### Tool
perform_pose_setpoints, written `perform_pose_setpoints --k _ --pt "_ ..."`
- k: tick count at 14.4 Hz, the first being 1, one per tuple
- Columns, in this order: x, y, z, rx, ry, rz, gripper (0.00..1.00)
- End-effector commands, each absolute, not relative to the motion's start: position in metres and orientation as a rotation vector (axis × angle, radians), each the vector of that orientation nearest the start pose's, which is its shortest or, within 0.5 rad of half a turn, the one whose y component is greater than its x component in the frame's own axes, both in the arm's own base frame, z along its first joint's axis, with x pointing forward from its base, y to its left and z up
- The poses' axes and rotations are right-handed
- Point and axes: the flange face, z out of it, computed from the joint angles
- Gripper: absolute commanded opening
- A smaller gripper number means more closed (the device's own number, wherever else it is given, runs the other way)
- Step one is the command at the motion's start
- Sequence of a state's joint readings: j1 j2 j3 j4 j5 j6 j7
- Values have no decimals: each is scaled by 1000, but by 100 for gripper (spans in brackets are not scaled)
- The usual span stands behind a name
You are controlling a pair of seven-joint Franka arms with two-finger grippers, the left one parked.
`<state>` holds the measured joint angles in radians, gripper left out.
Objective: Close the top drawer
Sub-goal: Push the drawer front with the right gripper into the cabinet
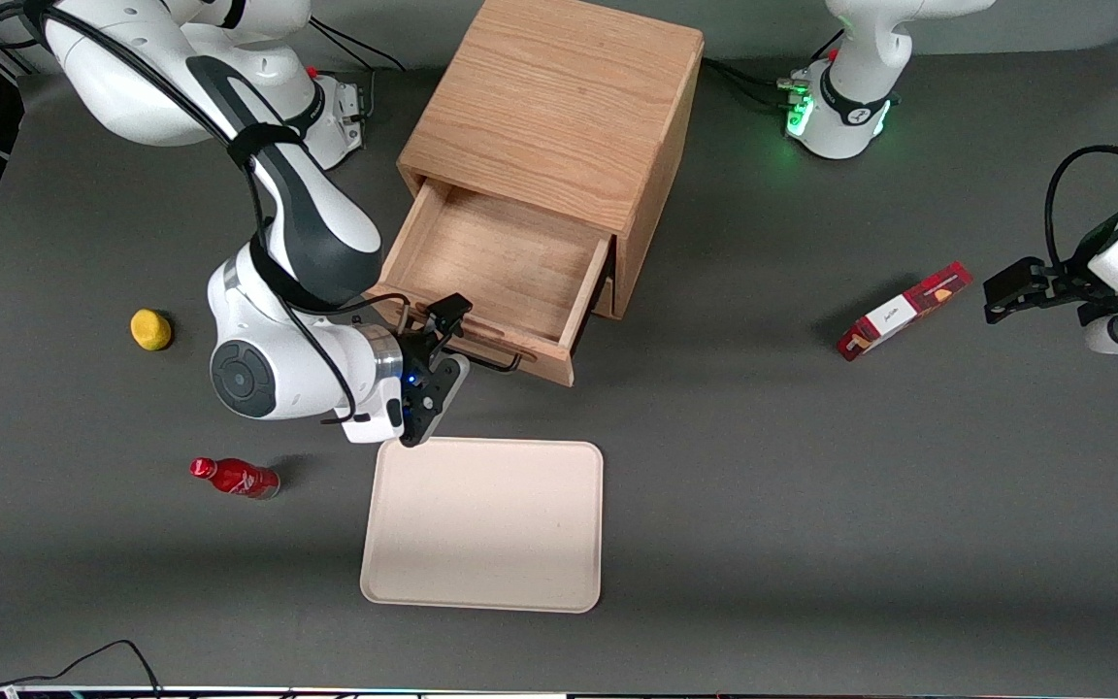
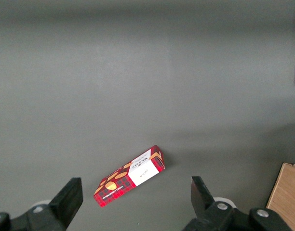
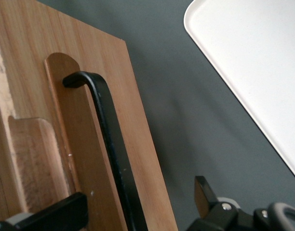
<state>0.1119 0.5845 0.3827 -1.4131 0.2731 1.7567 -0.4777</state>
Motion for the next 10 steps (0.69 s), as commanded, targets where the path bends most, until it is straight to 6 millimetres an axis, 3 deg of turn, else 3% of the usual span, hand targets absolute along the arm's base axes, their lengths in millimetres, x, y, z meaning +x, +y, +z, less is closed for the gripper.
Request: perform_pose_setpoints --k 1,6,10 --pt "624 295 383 -2421 -1074 240 100" --pt "649 292 381 -2405 -1070 241 100" --pt "649 294 374 -2404 -1068 251 100"
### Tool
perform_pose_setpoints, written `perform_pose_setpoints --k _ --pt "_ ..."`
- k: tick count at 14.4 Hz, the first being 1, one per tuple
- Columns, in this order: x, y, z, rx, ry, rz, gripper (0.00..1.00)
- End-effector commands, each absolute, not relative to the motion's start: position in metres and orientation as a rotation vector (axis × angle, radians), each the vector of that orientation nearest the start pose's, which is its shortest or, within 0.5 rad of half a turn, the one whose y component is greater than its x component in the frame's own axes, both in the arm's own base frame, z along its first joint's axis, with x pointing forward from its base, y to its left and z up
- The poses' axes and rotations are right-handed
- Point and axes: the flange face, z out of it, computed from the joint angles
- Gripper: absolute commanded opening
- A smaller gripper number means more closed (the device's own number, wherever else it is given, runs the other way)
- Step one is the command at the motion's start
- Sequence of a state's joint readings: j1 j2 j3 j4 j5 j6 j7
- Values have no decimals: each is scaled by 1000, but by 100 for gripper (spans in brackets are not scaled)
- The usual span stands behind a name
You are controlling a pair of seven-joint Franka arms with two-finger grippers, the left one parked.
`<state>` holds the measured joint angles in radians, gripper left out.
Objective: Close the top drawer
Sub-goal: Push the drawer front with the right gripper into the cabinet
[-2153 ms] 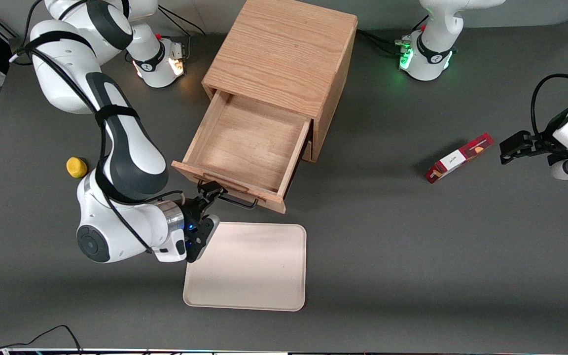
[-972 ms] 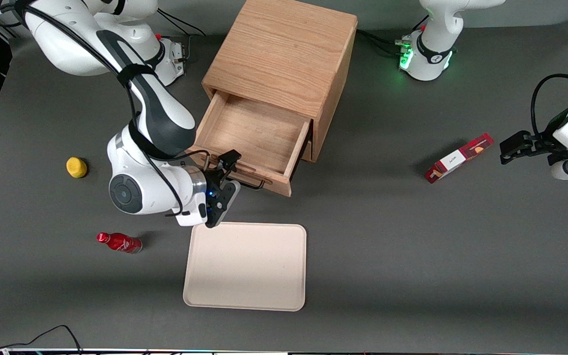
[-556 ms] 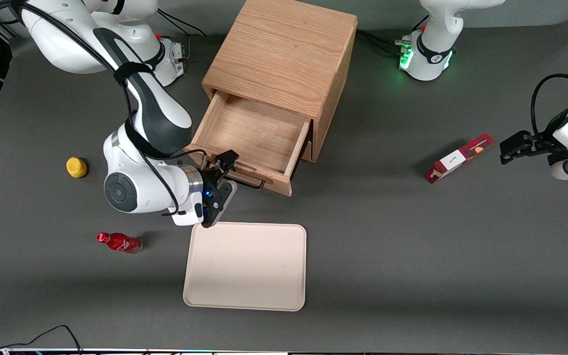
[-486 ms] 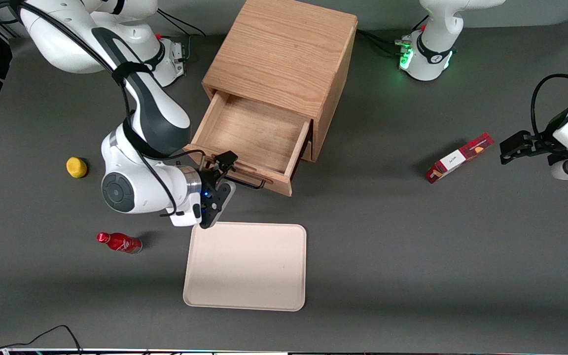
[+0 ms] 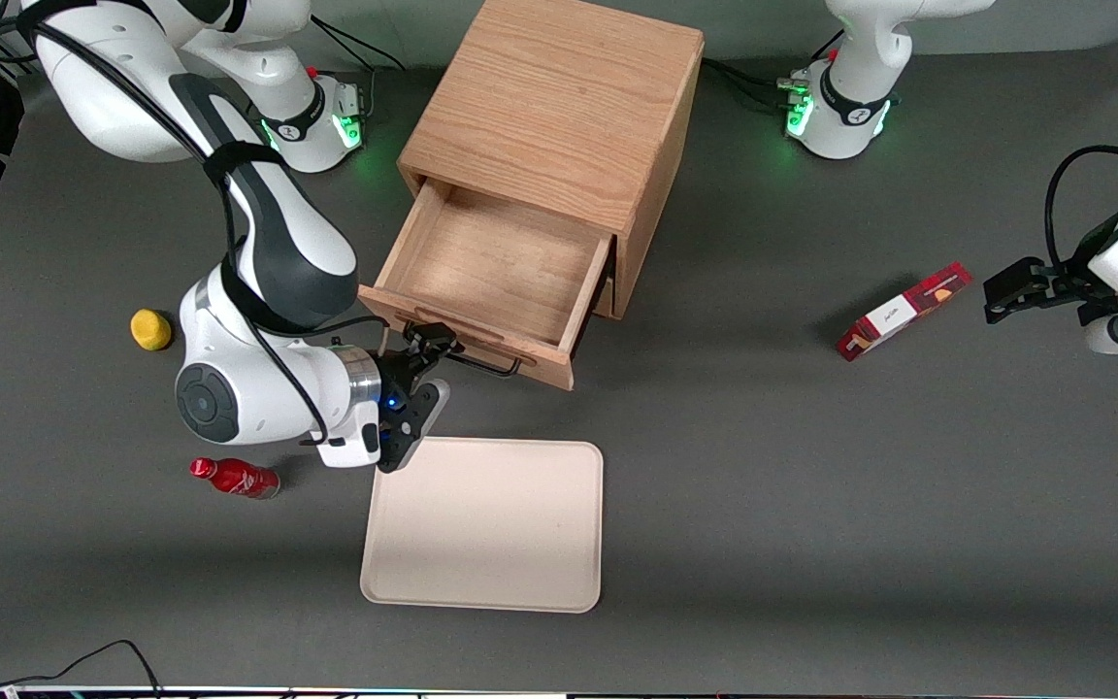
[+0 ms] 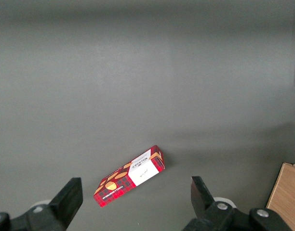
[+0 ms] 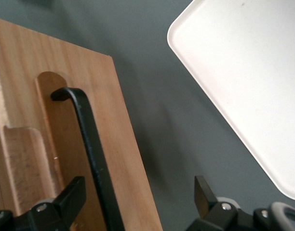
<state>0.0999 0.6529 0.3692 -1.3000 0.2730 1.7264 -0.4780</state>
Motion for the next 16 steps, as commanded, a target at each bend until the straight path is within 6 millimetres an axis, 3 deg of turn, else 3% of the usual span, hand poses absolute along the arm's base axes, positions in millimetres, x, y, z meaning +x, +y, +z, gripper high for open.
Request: perform_pose_setpoints --k 1,8,16 --pt "649 294 374 -2405 -1064 254 100" --pt "630 307 364 -2394 -1075 281 100" --pt "598 314 377 -2393 -1045 319 100"
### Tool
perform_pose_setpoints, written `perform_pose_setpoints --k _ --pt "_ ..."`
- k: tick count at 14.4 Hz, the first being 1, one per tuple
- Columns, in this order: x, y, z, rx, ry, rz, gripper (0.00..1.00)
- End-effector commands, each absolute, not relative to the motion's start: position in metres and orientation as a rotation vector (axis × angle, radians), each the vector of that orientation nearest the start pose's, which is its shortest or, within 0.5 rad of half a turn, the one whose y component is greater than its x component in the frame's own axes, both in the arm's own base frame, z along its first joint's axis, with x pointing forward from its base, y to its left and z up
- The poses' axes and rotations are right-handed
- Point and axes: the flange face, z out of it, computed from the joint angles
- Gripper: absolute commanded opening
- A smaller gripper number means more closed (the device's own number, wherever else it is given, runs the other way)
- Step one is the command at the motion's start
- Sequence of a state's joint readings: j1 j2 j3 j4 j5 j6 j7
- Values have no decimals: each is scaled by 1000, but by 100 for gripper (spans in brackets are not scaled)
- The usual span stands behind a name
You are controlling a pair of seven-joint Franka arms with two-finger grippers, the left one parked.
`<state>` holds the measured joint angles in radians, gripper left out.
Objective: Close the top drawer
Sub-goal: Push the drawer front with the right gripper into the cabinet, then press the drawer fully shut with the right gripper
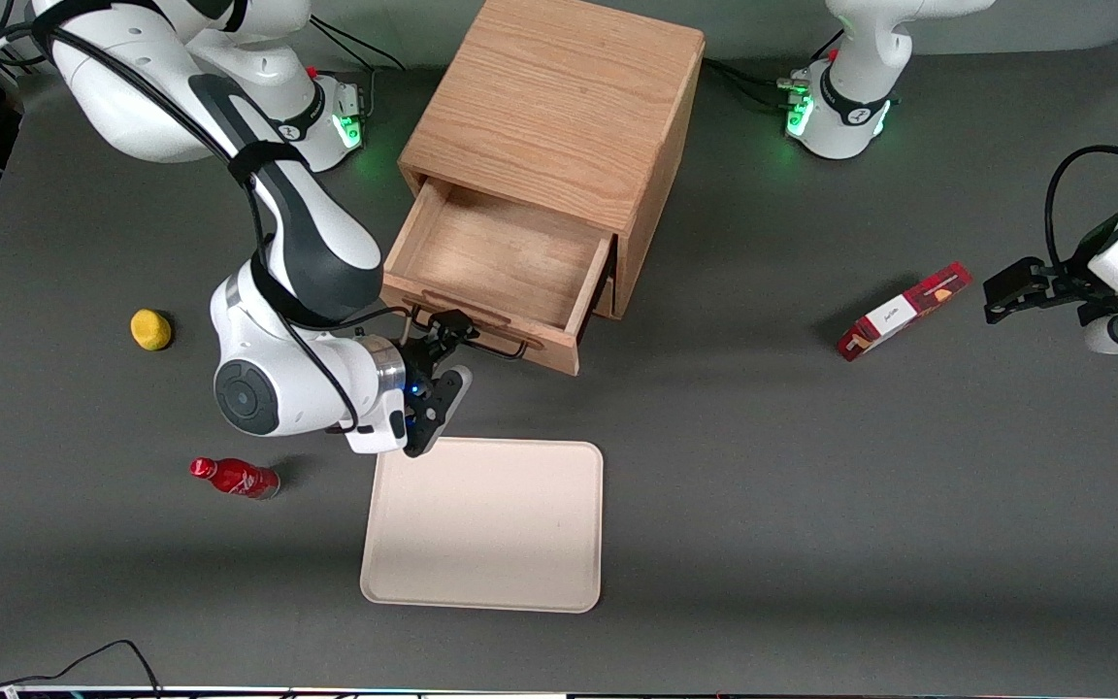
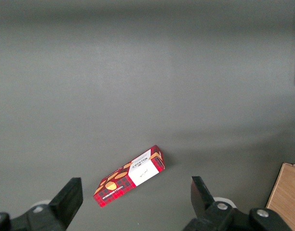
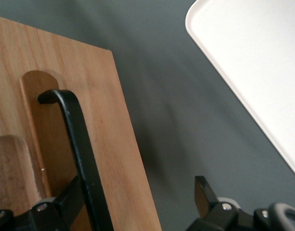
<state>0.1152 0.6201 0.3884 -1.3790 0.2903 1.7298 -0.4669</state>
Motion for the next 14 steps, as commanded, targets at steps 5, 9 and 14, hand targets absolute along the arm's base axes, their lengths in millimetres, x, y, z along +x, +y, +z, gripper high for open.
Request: perform_pose_setpoints --k 5,9,14 --pt "566 329 375 -2393 -1032 307 100" --pt "549 338 376 -2399 -1023 327 100" --pt "518 350 376 -2391 -1008 332 100"
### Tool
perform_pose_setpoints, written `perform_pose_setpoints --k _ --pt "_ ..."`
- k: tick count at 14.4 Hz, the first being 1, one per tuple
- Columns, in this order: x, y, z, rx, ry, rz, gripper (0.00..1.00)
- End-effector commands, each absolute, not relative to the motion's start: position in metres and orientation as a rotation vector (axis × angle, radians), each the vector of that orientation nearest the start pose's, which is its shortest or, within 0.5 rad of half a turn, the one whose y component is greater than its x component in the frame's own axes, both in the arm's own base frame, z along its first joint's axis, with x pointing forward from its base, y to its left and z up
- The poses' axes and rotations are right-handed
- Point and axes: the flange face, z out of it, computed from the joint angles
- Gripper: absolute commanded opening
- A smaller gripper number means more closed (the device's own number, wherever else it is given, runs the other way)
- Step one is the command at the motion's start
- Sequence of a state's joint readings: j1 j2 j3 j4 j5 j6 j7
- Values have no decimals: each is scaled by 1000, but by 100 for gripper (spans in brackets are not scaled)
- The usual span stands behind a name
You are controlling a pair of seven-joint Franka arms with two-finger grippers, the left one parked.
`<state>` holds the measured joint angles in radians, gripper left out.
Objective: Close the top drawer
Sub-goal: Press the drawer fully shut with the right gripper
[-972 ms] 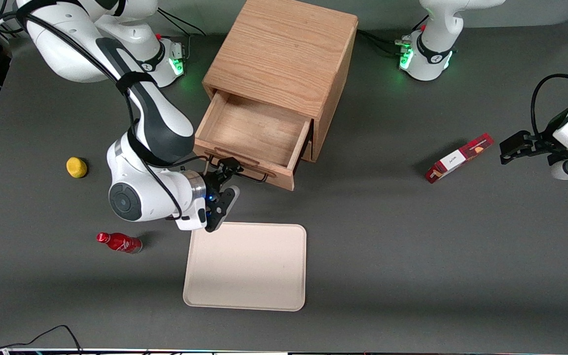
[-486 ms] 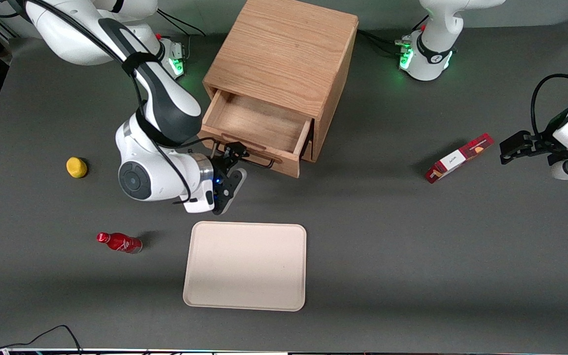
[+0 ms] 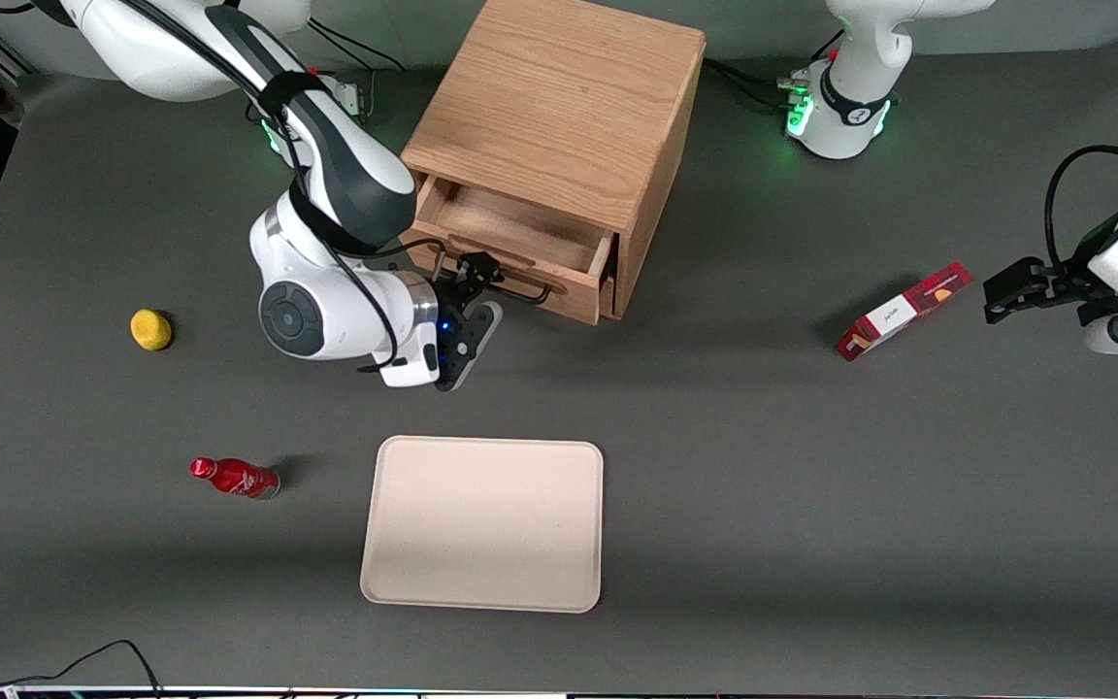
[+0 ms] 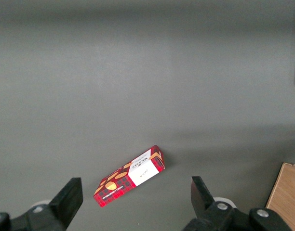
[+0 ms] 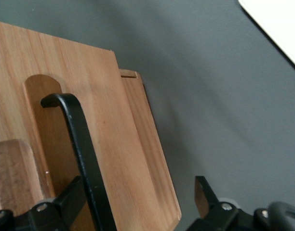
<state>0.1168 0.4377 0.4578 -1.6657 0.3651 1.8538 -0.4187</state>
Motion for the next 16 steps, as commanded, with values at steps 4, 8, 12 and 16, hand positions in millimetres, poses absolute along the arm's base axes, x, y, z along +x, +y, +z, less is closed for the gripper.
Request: perform_pose_setpoints --k 4,8,12,16 --pt "500 356 378 -2389 -1015 333 100" --pt "489 361 377 -2386 -1009 323 100" --pt "476 366 376 -2376 -989 311 100" --pt "473 371 379 -2383 -971 311 100"
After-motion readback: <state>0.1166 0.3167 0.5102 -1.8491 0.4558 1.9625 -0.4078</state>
